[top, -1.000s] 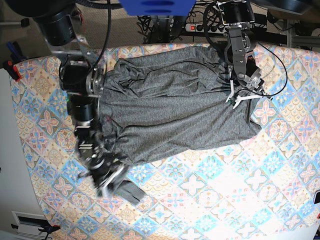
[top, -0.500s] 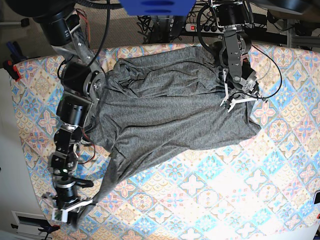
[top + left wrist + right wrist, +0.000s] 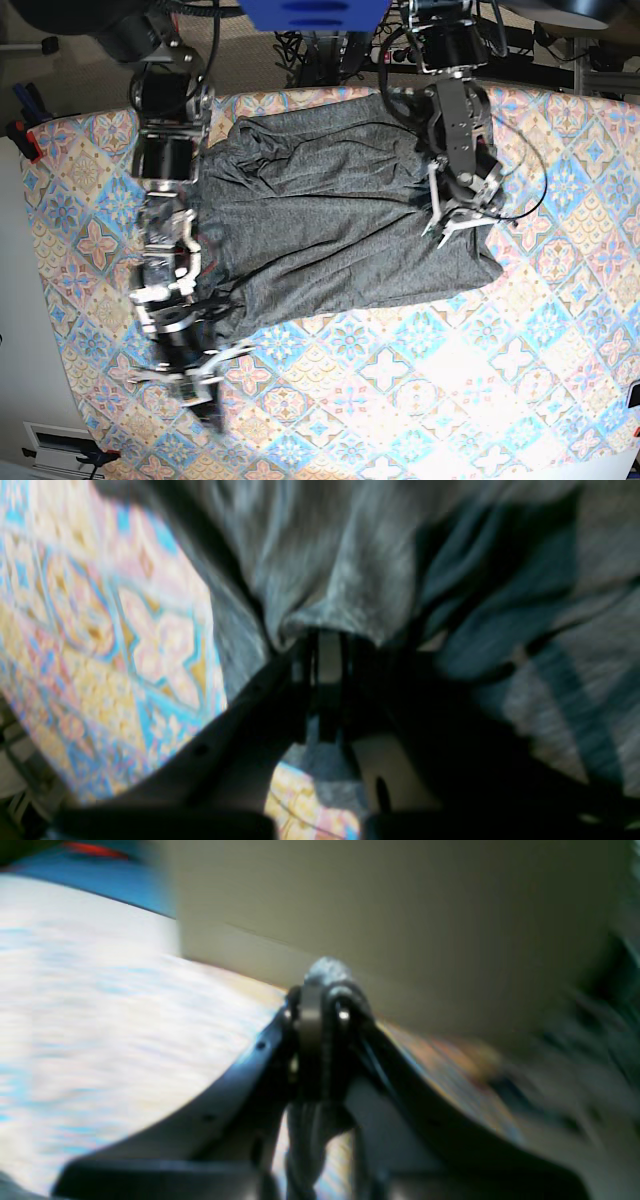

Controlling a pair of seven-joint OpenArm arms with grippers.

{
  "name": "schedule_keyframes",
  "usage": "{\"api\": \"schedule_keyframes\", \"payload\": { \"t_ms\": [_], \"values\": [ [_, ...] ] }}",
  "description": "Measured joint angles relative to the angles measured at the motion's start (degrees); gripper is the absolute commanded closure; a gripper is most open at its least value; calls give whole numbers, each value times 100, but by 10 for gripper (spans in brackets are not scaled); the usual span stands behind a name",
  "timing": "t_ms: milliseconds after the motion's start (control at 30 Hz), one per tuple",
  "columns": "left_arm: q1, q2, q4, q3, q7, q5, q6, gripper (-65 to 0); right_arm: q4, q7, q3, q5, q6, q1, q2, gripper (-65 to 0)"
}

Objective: Layout the t-shirt on the table in an organized manner, then fold the t-shirt properly
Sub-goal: 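Release with the right gripper and reach it into the shirt's middle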

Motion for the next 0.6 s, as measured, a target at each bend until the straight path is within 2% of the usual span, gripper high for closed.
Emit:
{"api": "schedule_keyframes", "payload": {
  "t_ms": [67,167,400,600],
  "values": [
    [-20,44,-2,0,7,7,2,-33,68,57,-348,7,9,-264,-2,0],
    [-13,66,-4,-11,33,26,0,-33,122,-149,-732,-37,22,-800,52,0],
    [-15,74,-4,-4,37,22,2,-33,619,-9,-1657,-15,-35,-1266,59,0],
    [-17,76,-4,-9,42,20,2,-33,680,-133,-2625,-68,48,-1834,90,0]
  ]
}}
